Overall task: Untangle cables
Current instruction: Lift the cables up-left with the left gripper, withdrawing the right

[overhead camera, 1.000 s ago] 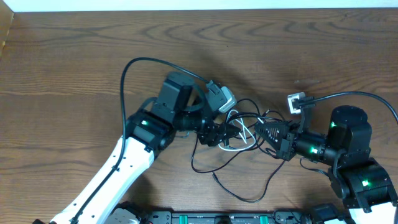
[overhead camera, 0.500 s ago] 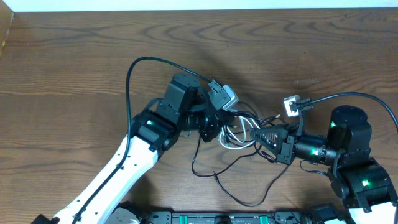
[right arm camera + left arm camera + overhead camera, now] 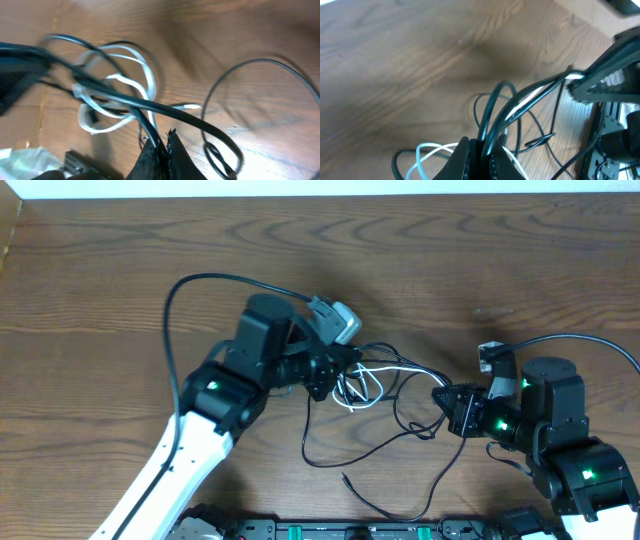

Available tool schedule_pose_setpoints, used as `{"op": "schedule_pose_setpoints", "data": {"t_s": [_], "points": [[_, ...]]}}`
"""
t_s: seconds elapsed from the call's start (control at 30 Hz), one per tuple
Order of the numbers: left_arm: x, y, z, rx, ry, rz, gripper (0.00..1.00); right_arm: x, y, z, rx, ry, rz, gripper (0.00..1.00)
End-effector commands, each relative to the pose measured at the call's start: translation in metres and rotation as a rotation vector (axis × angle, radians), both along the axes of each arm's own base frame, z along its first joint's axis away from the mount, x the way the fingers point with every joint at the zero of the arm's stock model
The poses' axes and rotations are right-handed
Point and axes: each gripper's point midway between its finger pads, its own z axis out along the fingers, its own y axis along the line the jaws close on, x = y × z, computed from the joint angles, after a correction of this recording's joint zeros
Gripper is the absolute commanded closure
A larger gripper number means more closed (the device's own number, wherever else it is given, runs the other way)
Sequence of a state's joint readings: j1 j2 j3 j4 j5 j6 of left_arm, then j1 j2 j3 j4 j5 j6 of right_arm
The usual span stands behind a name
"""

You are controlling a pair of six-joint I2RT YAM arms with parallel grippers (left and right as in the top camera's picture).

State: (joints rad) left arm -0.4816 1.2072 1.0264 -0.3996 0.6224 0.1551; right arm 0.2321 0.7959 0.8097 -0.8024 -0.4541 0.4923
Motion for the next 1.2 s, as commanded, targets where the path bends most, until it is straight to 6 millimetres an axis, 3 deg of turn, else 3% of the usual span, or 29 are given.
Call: {"op": "schedule_pose_setpoints", "data": {"t_s": [0.0, 0.1, 0.23, 0.33, 0.5, 0.67, 0.8, 1.0, 1.17], "points": [[0.007, 0.015, 0.021, -0.034, -0.039, 0.068, 0.92, 0.003, -0.012, 0.000, -0.051, -0.005, -0.056, 0.99], [0.010, 0.019, 0.023, -0.035, -0.043, 0.084, 0.93, -0.007, -0.002, 0.001, -0.018, 0.013, 0.016, 0.99], [0.018, 0.030, 0.017, -0.014, -0.027, 0.141, 0.92, -0.026, 0.022, 0.012, 0.049, -0.039, 0.234, 0.99], [0.029, 0.042, 0.014, 0.001, -0.009, 0.238, 0.92, -0.033, 0.025, 0.012, 0.043, -0.062, 0.301, 0.99], [0.047, 0.056, 0.026, -0.073, 0.022, 0.380, 0.92, -0.023, -0.005, -0.012, -0.130, -0.014, 0.161, 0.99], [0.056, 0.063, 0.057, -0.190, -0.018, 0.440, 0.92, -0.015, -0.059, -0.036, -0.311, 0.111, -0.174, 0.99], [0.049, 0.065, 0.088, -0.255, -0.102, 0.436, 0.92, -0.016, -0.094, -0.047, -0.406, 0.179, -0.400, 0.99], [0.027, 0.074, 0.127, -0.318, -0.214, 0.427, 0.92, -0.015, -0.105, -0.061, -0.435, 0.238, -0.490, 0.99], [0.016, 0.085, 0.144, -0.333, -0.277, 0.462, 0.92, -0.011, -0.104, -0.073, -0.463, 0.294, -0.481, 0.99]]}}
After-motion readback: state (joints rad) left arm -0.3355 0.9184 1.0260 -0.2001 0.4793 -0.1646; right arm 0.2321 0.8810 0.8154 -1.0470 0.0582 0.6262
